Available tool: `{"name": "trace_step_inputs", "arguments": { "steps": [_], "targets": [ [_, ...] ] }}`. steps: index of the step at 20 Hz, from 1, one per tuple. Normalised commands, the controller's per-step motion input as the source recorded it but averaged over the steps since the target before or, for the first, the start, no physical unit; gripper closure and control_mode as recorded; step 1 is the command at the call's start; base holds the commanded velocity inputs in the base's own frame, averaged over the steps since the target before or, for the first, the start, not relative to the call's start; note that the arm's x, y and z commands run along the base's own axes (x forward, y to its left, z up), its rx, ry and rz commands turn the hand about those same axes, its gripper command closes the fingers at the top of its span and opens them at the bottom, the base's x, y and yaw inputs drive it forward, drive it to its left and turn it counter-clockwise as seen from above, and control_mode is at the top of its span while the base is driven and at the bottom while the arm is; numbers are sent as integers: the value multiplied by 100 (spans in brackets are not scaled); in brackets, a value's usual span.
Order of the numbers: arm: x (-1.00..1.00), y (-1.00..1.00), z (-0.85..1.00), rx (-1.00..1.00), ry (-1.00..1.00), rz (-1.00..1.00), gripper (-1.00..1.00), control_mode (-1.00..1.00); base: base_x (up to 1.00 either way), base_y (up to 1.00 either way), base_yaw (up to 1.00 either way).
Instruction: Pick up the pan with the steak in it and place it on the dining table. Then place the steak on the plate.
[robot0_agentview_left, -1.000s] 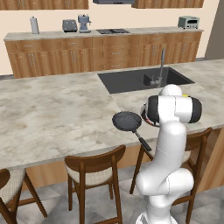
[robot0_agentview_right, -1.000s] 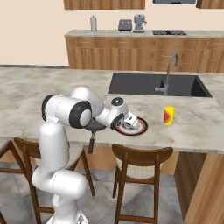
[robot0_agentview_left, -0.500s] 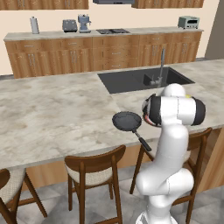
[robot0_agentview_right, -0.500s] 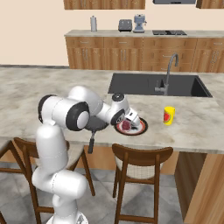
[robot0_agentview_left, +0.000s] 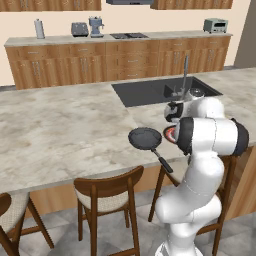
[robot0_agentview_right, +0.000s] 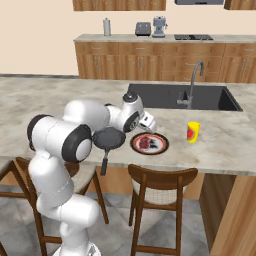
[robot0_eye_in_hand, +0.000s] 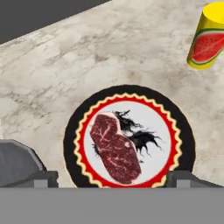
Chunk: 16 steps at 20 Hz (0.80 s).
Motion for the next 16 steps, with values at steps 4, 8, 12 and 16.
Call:
{"name": "trace_step_inputs", "arguments": {
  "steps": [4,8,12,16],
  "targets": [
    [-53,67,60,-4,0,11,-100,-100,0,0,0],
    [-62,57,41,0,-1,10,-100,-100,0,0,0],
    [-79,22,11,7,-13,1,-100,-100,0,0,0],
    [-81,34,0,1,-35,0,-100,-100,0,0,0]
  ]
}}
